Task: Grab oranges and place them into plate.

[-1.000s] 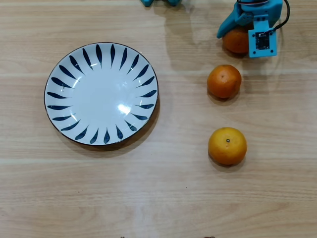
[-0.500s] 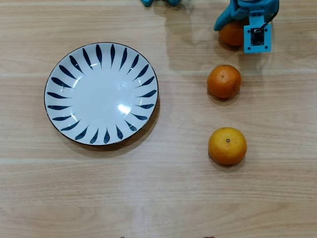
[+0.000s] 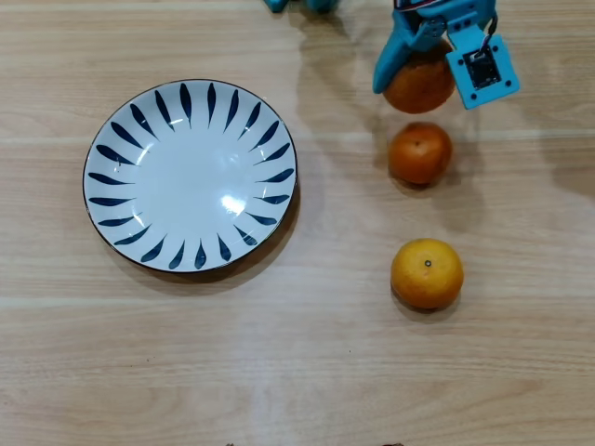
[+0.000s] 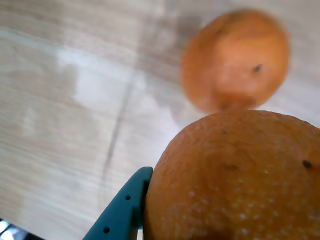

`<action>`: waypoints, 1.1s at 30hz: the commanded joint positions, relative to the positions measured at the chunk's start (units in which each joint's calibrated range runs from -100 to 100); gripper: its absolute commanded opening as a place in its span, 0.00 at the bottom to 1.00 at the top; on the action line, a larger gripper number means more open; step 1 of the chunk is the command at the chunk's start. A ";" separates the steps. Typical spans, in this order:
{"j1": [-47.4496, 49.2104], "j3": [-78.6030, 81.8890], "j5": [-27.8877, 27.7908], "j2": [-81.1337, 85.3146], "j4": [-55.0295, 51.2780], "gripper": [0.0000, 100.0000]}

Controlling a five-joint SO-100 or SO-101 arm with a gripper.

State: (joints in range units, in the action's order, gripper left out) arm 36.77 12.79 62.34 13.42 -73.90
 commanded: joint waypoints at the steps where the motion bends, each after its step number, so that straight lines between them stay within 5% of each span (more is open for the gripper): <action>1: -8.38 -7.23 -10.53 6.96 0.12 0.35; 13: -34.67 -6.32 -37.72 15.58 4.59 0.35; 21: -46.69 10.88 -40.85 16.17 18.68 0.35; 33: -51.28 37.95 -37.25 16.17 35.10 0.35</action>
State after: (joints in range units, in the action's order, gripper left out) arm -14.23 49.27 24.15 26.36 -42.98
